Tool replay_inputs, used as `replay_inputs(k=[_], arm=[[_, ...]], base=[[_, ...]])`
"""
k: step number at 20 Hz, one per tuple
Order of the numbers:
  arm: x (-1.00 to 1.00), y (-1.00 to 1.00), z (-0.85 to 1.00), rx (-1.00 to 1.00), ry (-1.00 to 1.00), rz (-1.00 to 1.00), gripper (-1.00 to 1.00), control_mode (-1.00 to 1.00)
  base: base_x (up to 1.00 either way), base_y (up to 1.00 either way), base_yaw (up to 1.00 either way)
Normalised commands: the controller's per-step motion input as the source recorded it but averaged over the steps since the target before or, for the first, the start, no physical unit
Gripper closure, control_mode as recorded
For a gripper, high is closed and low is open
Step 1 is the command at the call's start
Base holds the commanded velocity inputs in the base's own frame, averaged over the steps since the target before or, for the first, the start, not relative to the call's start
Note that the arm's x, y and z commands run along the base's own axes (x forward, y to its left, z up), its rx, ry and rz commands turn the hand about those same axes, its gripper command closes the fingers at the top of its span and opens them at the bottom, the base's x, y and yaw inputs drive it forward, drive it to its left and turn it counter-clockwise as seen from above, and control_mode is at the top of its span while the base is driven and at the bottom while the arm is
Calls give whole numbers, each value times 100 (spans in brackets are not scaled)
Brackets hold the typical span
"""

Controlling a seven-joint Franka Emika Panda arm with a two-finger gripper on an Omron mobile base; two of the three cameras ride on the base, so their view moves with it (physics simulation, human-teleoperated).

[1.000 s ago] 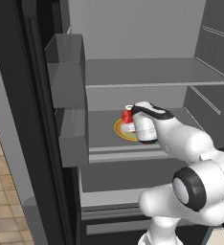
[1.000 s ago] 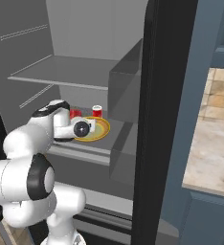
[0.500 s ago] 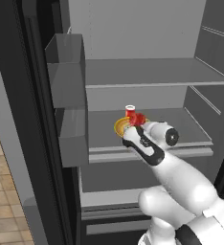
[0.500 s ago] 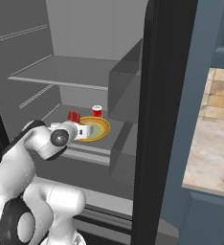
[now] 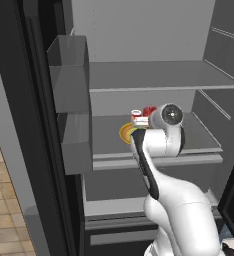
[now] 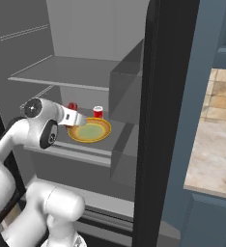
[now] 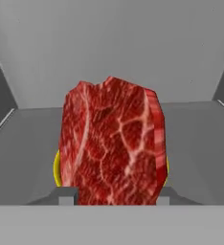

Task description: Retrieve the steak from the fridge and place it on the saucepan with marinade on the stove.

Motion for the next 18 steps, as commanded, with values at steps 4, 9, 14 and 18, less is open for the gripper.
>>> replay_inputs(k=[4,9,14,18], arm=[[-36,-46,12,-3,43,-4,100,-100],[-63,-29,-22,-1,25,0,100,-100],[-55,17,0,-7,17,0,100,-100],[-46,15,0,-7,7,0,100,-100]], base=[[0,0,0],[0,0,0],[0,0,0],[0,0,0]])
